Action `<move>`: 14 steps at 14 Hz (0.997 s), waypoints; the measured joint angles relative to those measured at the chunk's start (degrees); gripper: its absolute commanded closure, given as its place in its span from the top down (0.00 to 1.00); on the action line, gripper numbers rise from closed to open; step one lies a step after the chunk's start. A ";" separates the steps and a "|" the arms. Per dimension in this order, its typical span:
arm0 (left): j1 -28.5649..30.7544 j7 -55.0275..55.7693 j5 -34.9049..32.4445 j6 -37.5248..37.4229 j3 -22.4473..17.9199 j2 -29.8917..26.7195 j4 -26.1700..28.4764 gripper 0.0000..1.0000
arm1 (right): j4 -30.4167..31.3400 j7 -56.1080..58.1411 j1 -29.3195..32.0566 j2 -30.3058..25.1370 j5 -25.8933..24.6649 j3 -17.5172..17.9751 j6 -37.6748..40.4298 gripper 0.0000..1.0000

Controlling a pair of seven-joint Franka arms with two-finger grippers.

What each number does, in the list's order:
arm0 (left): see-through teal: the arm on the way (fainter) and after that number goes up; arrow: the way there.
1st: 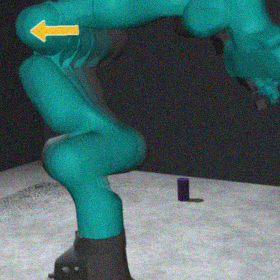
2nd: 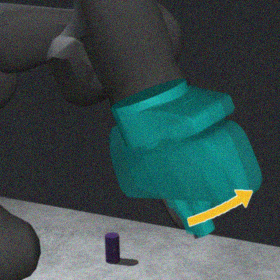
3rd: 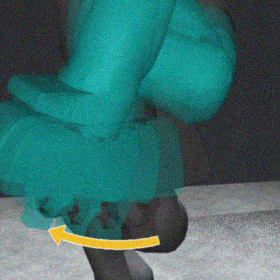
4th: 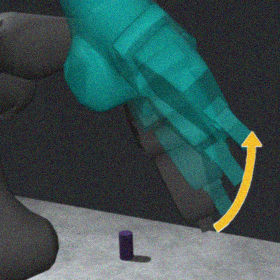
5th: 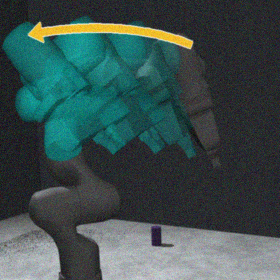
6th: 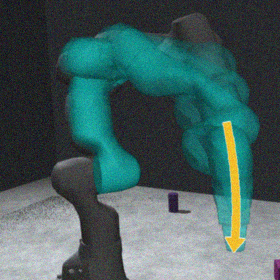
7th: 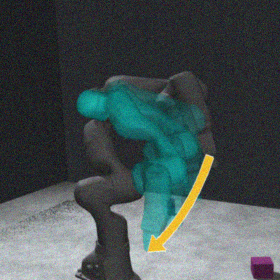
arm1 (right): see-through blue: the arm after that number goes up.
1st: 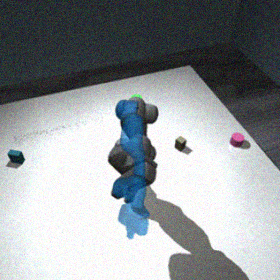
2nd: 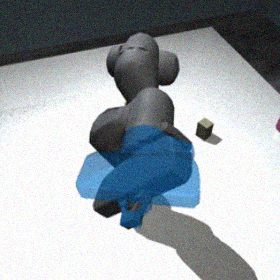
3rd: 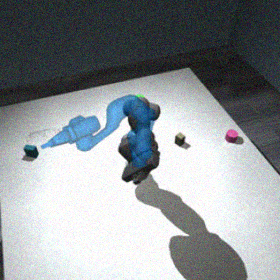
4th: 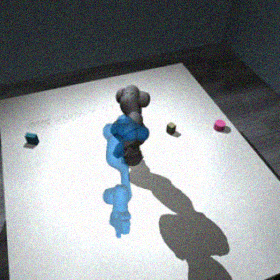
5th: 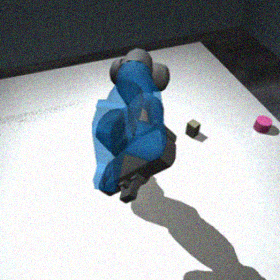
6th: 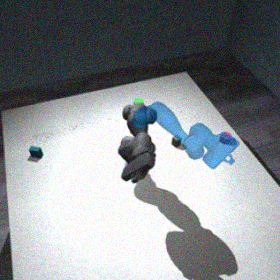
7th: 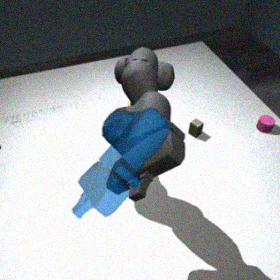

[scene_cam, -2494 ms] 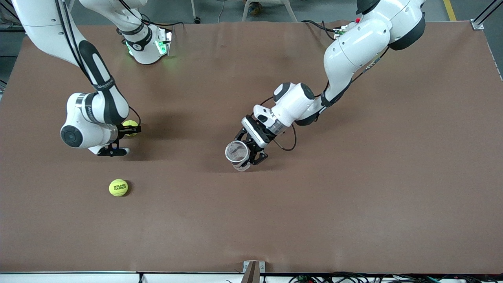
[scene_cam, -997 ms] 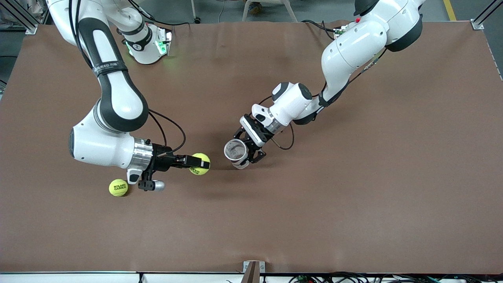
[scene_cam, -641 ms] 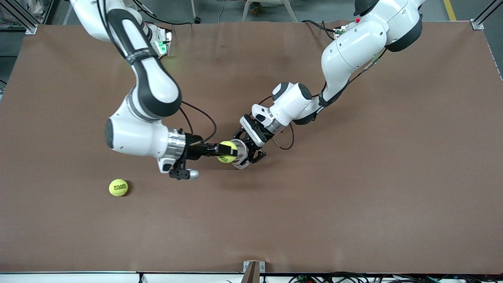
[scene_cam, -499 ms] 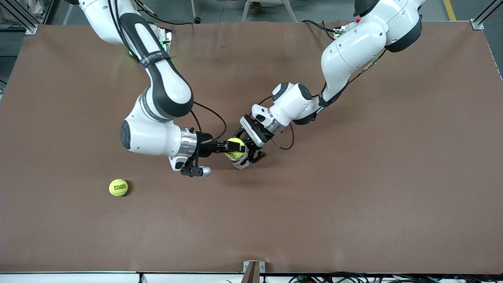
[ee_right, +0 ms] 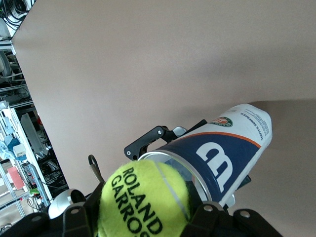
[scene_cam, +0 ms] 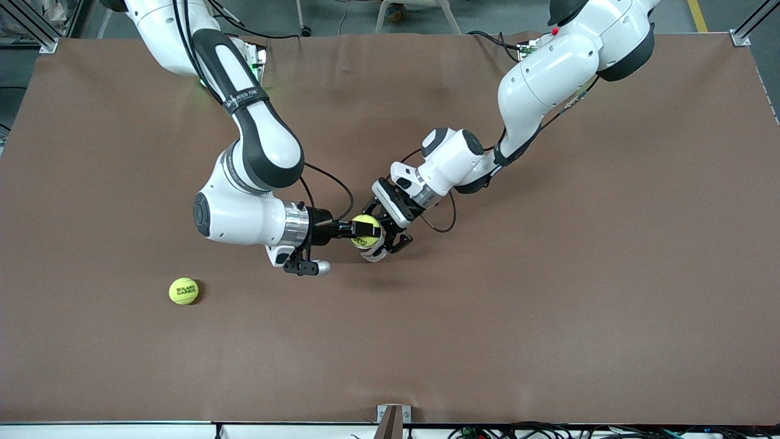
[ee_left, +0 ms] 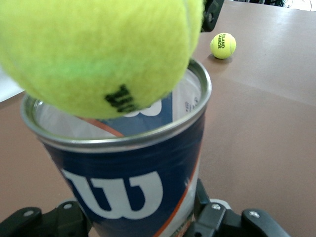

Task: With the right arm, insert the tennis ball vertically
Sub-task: 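Lower the ball into the can and open the right gripper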

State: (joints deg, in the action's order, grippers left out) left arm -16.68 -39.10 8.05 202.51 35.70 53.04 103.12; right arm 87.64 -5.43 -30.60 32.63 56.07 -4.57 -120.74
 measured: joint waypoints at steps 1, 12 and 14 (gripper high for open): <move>0.00 -0.01 0.00 0.00 0.00 0.00 0.00 0.76 | 0.01 0.00 0.00 0.00 -0.01 -0.03 0.02 0.16; -0.26 -0.13 -0.01 0.01 0.07 0.05 0.12 0.76 | -0.52 -6.26 -1.79 -1.19 -14.59 0.07 0.57 0.86; -0.29 -0.13 -0.01 0.01 0.08 0.06 0.11 0.76 | -0.64 -6.27 -1.84 -1.18 -14.61 0.07 0.58 1.00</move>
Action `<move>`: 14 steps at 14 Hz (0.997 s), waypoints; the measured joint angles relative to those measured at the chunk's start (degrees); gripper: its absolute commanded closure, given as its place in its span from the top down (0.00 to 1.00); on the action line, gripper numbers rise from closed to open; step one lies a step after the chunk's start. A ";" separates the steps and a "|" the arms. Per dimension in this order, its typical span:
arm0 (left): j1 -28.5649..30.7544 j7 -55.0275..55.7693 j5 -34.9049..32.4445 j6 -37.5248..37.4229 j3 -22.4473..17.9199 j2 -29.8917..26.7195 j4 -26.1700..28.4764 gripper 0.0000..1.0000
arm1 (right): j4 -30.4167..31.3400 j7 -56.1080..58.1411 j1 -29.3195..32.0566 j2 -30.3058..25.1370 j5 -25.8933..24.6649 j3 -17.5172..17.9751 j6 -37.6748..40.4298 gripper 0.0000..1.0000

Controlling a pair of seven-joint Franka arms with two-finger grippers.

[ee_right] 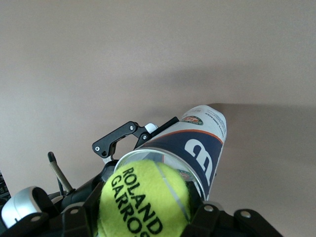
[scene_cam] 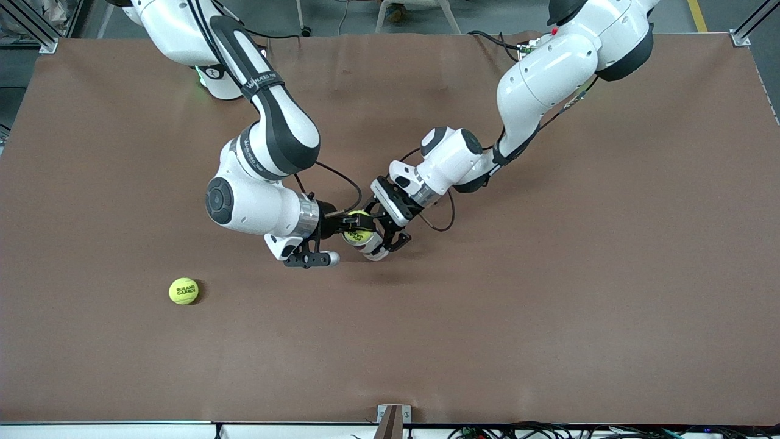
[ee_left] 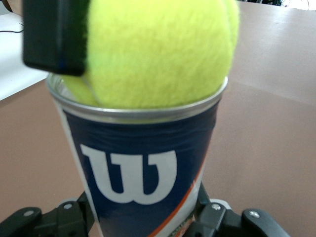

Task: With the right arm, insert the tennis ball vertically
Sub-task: 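Lower the ball into the can and open the right gripper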

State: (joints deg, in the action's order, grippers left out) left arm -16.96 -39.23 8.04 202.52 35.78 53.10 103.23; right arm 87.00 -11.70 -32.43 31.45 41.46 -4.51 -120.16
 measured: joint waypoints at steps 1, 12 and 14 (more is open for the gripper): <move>-0.02 0.00 0.00 0.00 0.02 0.00 0.00 0.76 | -0.12 0.00 -0.09 0.00 0.00 0.01 0.00 1.00; 0.30 0.00 0.00 0.02 -0.12 0.00 -0.11 0.77 | -0.57 -1.52 -1.15 -2.78 -0.38 -0.07 1.93 1.00; 0.29 0.00 0.00 0.02 -0.12 0.00 -0.11 0.77 | -0.55 -1.67 -1.31 -2.78 -2.63 -0.08 1.92 1.00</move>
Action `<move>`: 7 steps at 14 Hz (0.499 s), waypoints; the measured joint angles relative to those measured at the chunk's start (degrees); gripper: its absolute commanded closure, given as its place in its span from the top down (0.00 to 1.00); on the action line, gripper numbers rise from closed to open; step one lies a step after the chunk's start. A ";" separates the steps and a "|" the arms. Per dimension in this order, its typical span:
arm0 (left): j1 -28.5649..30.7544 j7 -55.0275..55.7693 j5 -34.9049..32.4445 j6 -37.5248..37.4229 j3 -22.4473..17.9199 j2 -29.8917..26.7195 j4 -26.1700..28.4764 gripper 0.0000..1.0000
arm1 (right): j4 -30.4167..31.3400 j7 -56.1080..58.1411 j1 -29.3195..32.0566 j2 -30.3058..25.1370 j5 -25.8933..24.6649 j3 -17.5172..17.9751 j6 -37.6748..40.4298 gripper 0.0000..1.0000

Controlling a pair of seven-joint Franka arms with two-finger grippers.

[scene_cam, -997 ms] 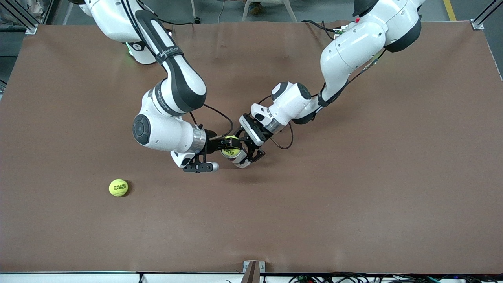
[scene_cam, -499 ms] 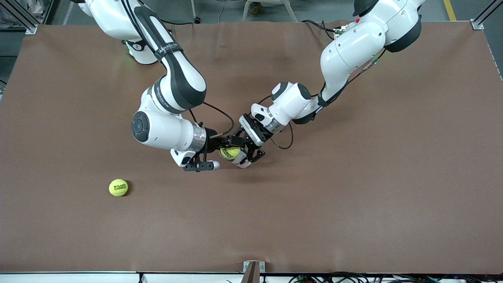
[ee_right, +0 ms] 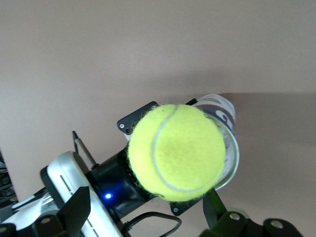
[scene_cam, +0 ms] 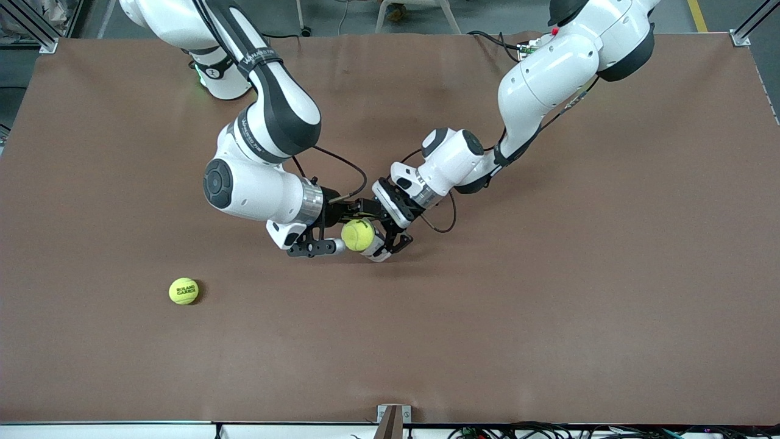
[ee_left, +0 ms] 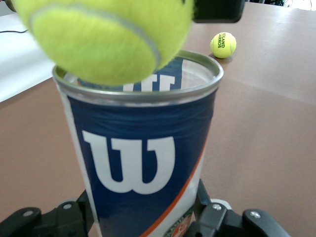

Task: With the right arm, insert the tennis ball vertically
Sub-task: 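Lower the ball into the can and open the right gripper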

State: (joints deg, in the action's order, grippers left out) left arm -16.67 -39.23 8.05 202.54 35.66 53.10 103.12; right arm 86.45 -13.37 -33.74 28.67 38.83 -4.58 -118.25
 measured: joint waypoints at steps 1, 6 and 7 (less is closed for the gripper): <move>0.00 0.00 0.00 0.00 0.00 0.00 0.00 0.77 | 0.05 -0.11 0.00 0.00 -1.23 0.00 0.00 1.00; 0.01 0.00 0.00 0.00 0.00 0.00 0.00 0.77 | 0.25 -0.14 0.00 0.01 -3.31 -0.01 0.00 1.00; 0.02 0.00 -0.01 0.04 -0.01 0.00 0.01 0.77 | 0.25 -0.14 -0.01 0.01 -3.40 -0.01 0.00 1.00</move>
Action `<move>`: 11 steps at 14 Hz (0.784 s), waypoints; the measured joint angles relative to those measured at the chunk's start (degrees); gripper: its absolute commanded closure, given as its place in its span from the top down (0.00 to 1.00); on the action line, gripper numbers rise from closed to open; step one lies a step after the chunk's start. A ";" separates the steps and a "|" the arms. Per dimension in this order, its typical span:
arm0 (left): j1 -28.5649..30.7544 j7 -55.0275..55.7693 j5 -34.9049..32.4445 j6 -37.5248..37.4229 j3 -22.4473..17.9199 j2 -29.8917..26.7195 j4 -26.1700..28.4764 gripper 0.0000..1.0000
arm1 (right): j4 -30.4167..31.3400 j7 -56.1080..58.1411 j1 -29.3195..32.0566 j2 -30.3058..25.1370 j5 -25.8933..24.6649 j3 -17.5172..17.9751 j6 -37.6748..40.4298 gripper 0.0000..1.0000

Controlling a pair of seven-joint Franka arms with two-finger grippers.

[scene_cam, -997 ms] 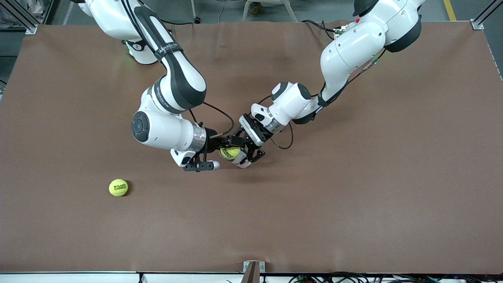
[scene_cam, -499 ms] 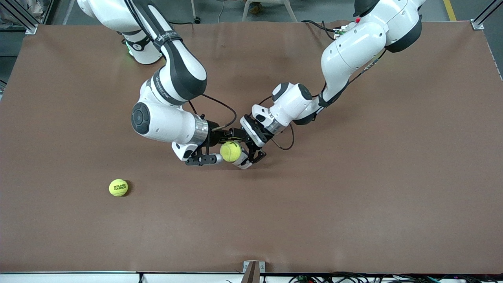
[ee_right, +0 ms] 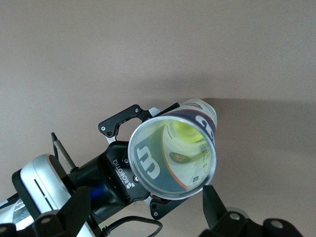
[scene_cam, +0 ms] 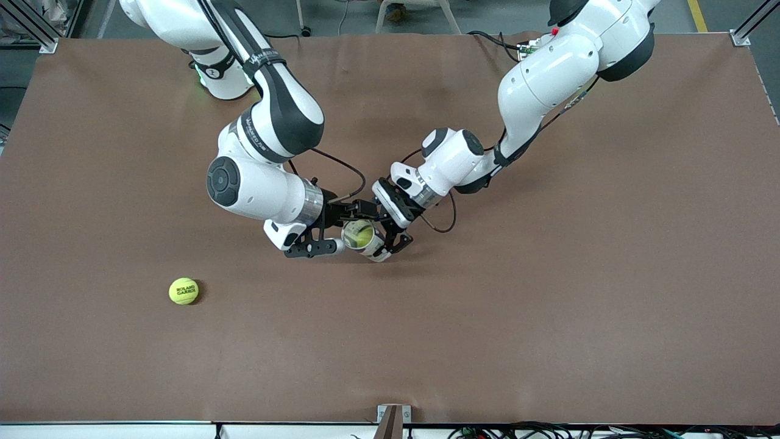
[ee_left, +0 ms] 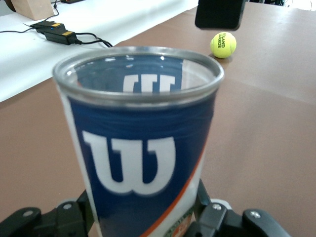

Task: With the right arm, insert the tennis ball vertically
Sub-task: 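Lower the ball into the can and open the right gripper, then move the right gripper to the second tennis ball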

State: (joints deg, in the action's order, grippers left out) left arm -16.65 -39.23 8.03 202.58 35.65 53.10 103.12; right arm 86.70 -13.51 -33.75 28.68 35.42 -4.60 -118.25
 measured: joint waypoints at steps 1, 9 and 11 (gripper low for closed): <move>0.01 0.00 0.00 0.00 0.00 0.00 0.00 0.77 | -0.02 0.00 0.00 0.00 -0.06 -0.02 0.00 1.00; 0.05 0.00 -0.07 0.02 -0.02 0.01 0.00 0.77 | -0.36 -0.31 0.64 -2.62 -17.49 -3.98 0.33 1.00; 0.11 0.00 -0.07 0.02 -0.02 0.01 0.00 0.77 | -0.27 -0.32 1.45 -2.64 -25.99 -5.78 0.44 1.00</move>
State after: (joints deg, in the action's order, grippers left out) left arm -16.53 -39.23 7.97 202.60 35.63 53.11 103.13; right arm 86.44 -13.83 -32.30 26.04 9.44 -10.38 -117.80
